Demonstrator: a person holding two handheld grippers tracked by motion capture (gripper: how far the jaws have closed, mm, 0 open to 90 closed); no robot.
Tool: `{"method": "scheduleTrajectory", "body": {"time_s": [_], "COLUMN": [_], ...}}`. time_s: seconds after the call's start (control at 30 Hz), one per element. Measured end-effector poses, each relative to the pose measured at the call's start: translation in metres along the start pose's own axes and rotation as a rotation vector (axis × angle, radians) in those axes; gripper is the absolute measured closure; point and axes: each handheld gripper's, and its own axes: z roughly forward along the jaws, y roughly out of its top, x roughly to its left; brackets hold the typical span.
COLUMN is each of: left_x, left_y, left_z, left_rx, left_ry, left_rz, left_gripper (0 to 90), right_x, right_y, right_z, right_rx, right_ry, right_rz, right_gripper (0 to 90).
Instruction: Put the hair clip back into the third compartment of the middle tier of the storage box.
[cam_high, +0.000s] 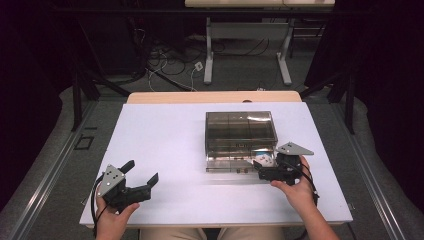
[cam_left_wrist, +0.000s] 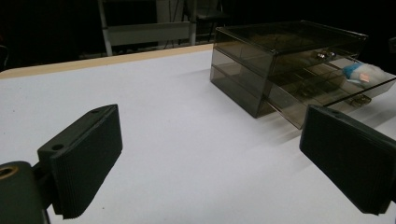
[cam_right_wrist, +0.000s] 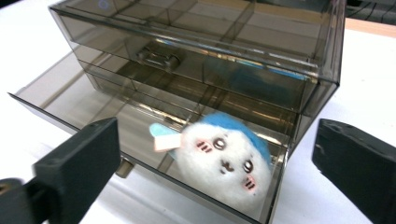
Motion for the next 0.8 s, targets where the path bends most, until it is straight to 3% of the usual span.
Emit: {"method": "scheduleTrajectory", "body": {"time_s": [0.17,0.8], "left_x": [0.0,0.001], "left_y": [0.0,0.0], "left_z": [0.0,0.0], "left_rx": [-0.002,-0.001], "left_ry": [0.0,0.003], "left_rz": [-0.009,-0.008], "left_gripper": [5.9,5.8], "right_x": [0.004,0.02], "right_y": [0.004,0.009], "right_z": [-0.004,-0.023], "right_rx": [-0.003,-0.009], "right_ry": [0.011,0.06], "right_rz": [0.006,-0.042], "right_gripper": [0.0,0.0]}}
